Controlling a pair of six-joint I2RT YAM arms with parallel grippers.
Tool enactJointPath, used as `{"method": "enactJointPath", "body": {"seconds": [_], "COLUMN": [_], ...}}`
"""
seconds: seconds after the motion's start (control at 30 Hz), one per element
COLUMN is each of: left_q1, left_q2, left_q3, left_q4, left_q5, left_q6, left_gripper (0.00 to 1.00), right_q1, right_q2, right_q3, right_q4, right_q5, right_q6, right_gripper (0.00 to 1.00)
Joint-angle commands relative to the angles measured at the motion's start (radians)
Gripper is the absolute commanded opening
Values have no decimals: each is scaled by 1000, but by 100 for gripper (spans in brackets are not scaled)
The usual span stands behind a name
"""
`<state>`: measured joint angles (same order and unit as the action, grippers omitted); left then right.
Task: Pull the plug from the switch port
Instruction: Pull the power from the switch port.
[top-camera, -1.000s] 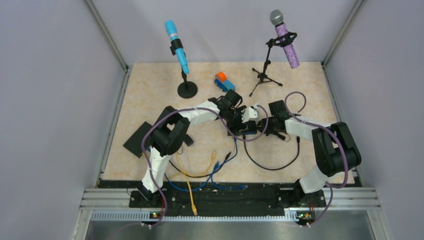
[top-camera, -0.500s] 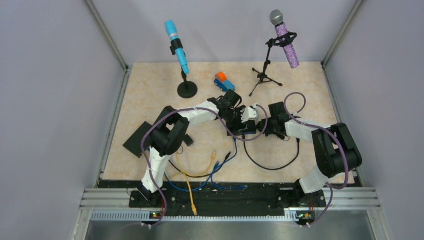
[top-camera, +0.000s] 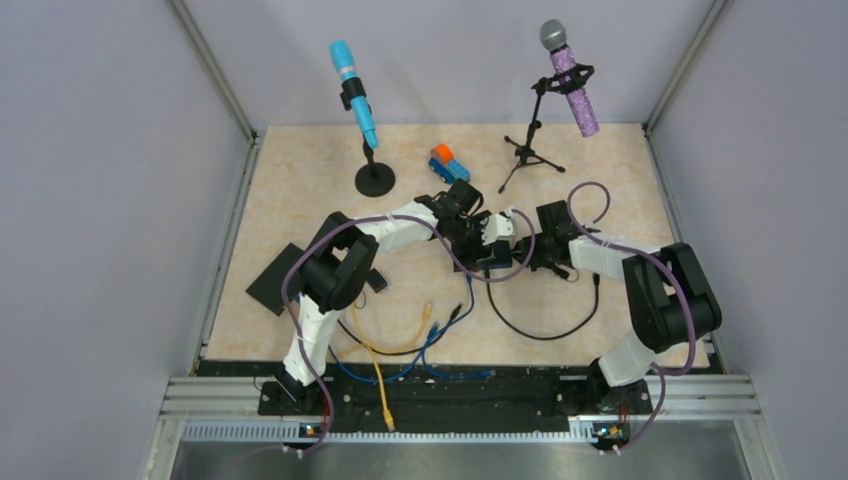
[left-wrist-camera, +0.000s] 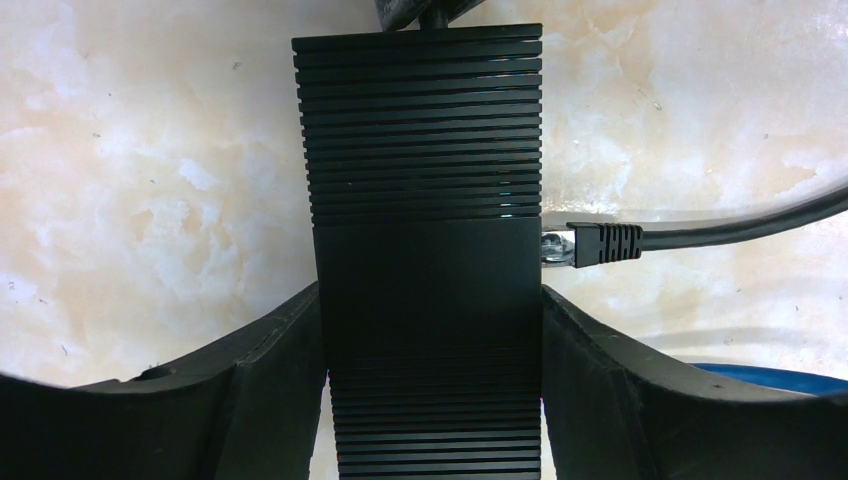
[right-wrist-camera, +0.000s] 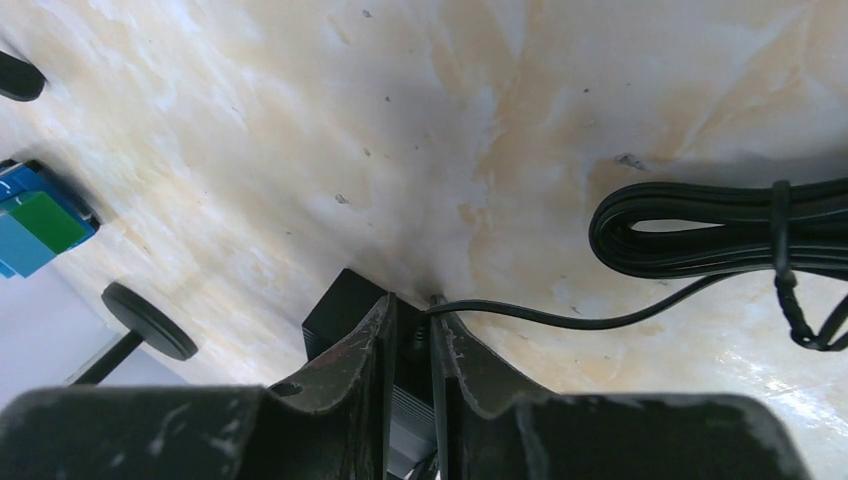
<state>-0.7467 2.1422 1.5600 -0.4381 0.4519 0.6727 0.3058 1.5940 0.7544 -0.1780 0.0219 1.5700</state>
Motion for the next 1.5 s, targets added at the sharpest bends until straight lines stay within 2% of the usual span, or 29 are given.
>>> {"method": "enactJointPath", "body": {"seconds": [0.0, 0.17, 0.2, 0.43, 0.6, 0.7, 0.73, 0.77, 0.8, 0.93, 1.1, 1.2, 1.47], "left_q1": [-8, -8, -8, -9, -8, -8, -8, -8, -8, -8, -8, -8, -8], "left_q2": [-51, -50, -49, -51, -55, -58, -60, -64, -68, -76, -83, -97, -99], "left_q3": [-14, -15, -15, -39, -57, -68, -77, -87, -93, -98, -102, -122, -143], "left_q4": [-75, -73, -73, -38, -18, -7, 1, 12, 18, 38, 64, 97, 136], "left_q5": [57, 51, 51, 54, 45, 40, 32, 26, 25, 15, 9, 3, 4], "left_q6": [12, 10, 7, -41, -53, -56, -58, -59, -63, -84, -98, -108, -117], "left_gripper": [62, 62, 62, 62, 62, 62, 62, 62, 62, 62, 62, 62, 62], "right_q1": [8, 9, 9, 7, 8, 8, 8, 7, 6, -39, -75, -87, -97], "right_q2": [48, 18, 10, -48, -162, -296, -330, -357, -377, -416, -404, -328, -75], "right_q3": [60, 65, 66, 79, 65, 42, 44, 49, 57, 99, 132, 218, 369], "right_q4": [-61, -103, -101, -137, -224, -239, -240, -251, -279, -434, -541, -642, -667], "right_q5": [18, 75, 80, 72, 139, 189, 198, 211, 234, 212, 188, 176, 11], "right_q6": [-17, -44, -54, -81, -127, -150, -163, -192, -201, -166, -53, -40, -42], "right_gripper": [18, 16, 18, 53, 57, 60, 69, 93, 98, 99, 99, 99, 87]}}
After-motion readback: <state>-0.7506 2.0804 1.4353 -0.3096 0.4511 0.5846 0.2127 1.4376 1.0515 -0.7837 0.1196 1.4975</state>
